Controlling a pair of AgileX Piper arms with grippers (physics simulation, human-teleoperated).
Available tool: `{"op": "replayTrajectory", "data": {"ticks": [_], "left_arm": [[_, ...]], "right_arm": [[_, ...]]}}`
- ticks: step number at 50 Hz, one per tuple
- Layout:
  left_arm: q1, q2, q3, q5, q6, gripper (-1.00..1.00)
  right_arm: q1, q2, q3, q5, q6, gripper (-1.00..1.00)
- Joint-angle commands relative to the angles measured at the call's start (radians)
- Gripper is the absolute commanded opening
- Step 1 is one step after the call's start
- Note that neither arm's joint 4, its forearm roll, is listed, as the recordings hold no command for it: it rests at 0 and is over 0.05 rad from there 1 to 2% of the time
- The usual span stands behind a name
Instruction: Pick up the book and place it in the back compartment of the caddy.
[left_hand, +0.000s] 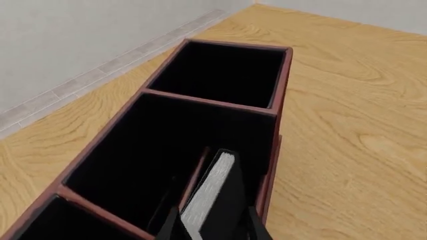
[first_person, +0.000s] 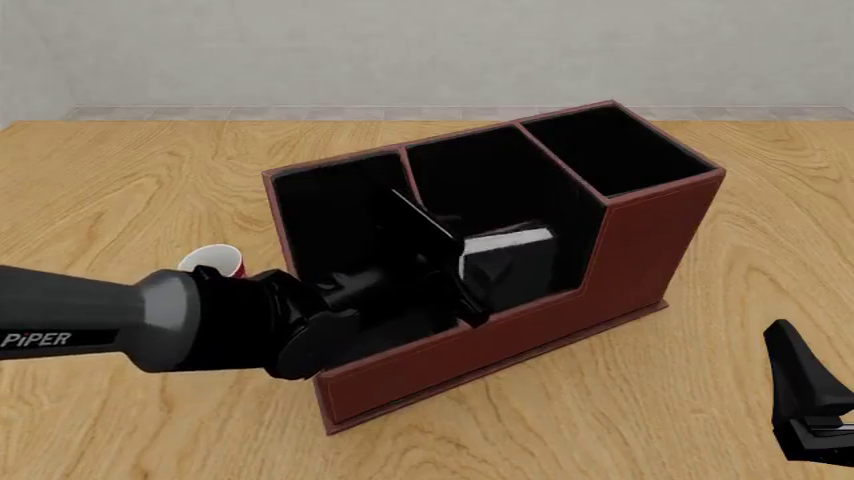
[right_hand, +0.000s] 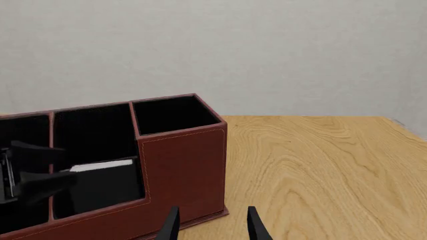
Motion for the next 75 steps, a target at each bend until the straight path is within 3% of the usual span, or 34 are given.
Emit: {"op": "replayTrajectory", "data": {"ticks": [1, 24, 48, 50, 52, 54, 61, 75], "left_arm": [[-0.005, -0.008, -0.003, 0.008, 0.003, 1.0], [-0.02, -0.059, 0.038, 0.005, -0.008, 1.0], [0.011, -0.253, 0.205, -0.04, -0.029, 1.0], [0.026, -0.279, 0.217, -0.037, -0.019, 1.0], [0.049, -0.29, 0.243, -0.053, 0.057, 1.0], [0.044, -0.324, 0.26, -0.041, 0.003, 1.0], [0.066, -0.366, 0.307, -0.043, 0.036, 1.0], [0.18, -0.609, 0.426, 0.039, -0.012, 1.0]], "right_arm": [[0.0, 0.0, 0.0, 0.0, 0.0, 1.0], [0.0, 0.0, 0.0, 0.0, 0.0, 1.0], [0.0, 0.0, 0.0, 0.0, 0.0, 1.0], [0.0, 0.0, 0.0, 0.0, 0.0, 1.0], [0.0, 0.0, 0.0, 0.0, 0.0, 1.0], [0.0, 0.0, 0.0, 0.0, 0.0, 1.0], [0.0, 0.0, 0.0, 0.0, 0.0, 1.0], [0.0, 0.0, 0.0, 0.0, 0.0, 1.0]]}}
